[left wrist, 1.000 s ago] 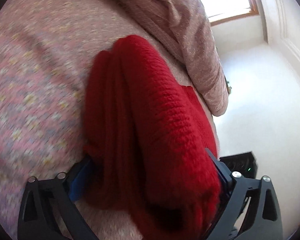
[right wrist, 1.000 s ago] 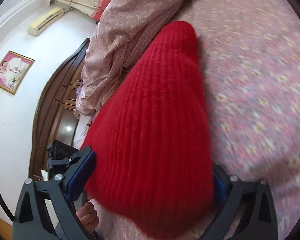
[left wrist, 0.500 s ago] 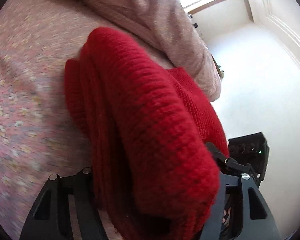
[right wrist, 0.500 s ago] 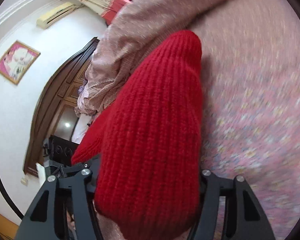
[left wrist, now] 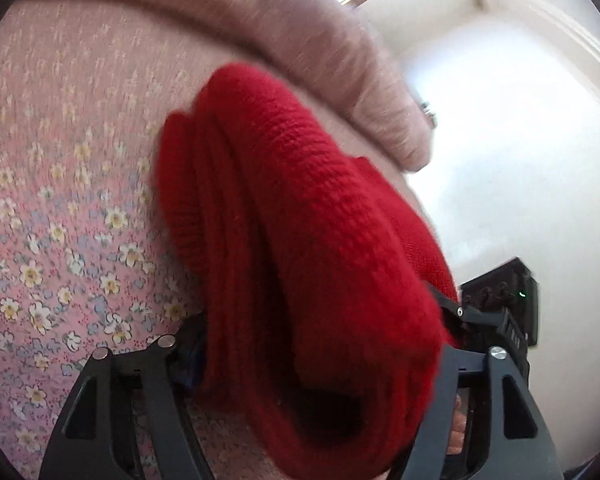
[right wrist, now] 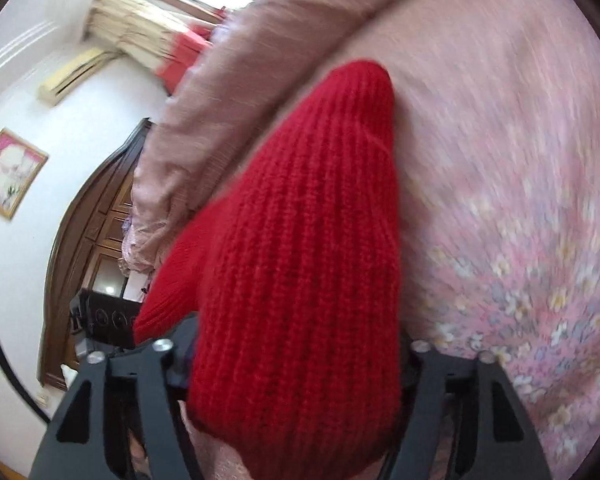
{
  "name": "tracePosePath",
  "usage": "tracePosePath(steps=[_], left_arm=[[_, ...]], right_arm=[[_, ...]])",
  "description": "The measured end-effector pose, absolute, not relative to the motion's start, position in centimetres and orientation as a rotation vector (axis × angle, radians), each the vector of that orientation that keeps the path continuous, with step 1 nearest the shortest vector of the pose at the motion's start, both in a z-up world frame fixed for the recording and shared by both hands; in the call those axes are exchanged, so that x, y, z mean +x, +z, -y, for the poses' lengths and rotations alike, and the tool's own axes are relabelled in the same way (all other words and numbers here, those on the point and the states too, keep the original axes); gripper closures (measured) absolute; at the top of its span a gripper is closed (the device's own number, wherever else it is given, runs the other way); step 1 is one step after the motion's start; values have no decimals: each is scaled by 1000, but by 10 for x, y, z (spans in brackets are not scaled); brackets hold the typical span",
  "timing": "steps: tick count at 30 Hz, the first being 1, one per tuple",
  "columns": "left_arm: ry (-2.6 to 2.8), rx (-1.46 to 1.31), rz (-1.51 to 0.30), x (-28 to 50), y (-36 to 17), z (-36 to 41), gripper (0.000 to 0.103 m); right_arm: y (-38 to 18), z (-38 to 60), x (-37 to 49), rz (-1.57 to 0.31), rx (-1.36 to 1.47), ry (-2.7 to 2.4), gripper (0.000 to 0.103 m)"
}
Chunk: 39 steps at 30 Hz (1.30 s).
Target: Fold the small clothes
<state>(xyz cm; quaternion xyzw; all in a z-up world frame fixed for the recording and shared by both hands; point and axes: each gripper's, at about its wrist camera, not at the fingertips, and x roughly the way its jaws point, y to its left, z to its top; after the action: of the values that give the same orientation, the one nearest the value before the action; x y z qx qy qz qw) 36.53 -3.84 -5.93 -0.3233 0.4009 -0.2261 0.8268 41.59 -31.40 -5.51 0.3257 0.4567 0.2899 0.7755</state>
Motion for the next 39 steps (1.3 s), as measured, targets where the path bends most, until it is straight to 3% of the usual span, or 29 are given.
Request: tracePosePath(steps=[3,5,9,17,19,22,24,28,30,35,37,39], left_arm=[[-461,-634,-880,359,-53,39,34],[-411,-614,-912,352,-45,26,27],[-267,-454,-805,341,-4,16,19],[-137,-190,-679,294,36,35,18],[-88,-104,-611,291,41,45,18],[-63,-34,-556,287,41,58,18],[-67,-32,-550,291,36,64,18],[-86,-53,-603,307,21,68,18],[-111,-71,-681,321,5,70,18],[-164,-217,-774,333,-20,56,16],[-166,-219,-780,333,-25,55,16],[-151,-172,-760,329,-23,58,16]], right_arm=[[-46,314,417,-1022,654,637,18],[-42,314,412,-1014,614,635,13],[-34,337,393,-928,591,544,0],[26,327,325,-552,254,455,0],[37,311,315,-534,189,424,1],[43,304,302,-491,132,434,13],[45,294,300,-478,91,424,30],[30,287,308,-539,51,393,49],[8,281,324,-644,11,346,49],[1,284,328,-657,36,335,46],[-3,284,331,-668,33,327,42],[-9,287,335,-687,69,336,31]])
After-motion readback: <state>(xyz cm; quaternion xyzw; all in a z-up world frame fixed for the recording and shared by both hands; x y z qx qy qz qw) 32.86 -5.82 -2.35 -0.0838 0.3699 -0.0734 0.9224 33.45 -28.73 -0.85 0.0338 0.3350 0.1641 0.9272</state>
